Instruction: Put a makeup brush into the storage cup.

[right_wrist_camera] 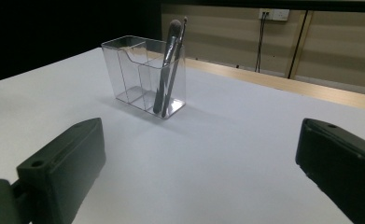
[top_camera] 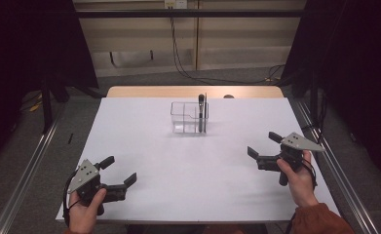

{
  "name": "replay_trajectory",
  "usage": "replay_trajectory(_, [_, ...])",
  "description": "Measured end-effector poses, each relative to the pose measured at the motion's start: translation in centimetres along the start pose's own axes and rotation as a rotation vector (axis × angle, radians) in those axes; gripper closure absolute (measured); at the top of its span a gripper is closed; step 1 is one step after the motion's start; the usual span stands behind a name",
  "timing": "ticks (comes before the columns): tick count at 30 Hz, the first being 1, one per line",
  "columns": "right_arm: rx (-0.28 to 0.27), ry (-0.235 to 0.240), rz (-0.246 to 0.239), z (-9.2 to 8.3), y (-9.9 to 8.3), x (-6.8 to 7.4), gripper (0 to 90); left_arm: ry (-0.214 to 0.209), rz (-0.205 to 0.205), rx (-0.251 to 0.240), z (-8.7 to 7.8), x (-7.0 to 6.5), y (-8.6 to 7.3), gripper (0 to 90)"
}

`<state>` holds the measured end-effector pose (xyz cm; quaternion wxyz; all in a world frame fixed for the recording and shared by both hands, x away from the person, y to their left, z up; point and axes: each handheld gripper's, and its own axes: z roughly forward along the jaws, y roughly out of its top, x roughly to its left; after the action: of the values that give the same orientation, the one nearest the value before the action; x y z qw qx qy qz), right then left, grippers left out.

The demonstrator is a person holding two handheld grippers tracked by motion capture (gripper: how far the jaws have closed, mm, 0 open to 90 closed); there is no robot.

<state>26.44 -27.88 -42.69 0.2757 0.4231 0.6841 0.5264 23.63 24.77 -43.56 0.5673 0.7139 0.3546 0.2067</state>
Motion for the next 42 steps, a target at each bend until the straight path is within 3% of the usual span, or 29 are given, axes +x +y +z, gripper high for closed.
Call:
replay_trajectory(26, [-0.014,-0.08,0.023,-5.3,-3.3,0.7,0.2,-0.007,0.003,-0.004,-0.2,-0.5,0.0,2.0])
replay_trajectory(42, [-0.012,-0.084,0.033,-7.0,-4.6,0.8,0.2,0.0,0.007,-0.003,-0.4,-0.5,0.0,2.0])
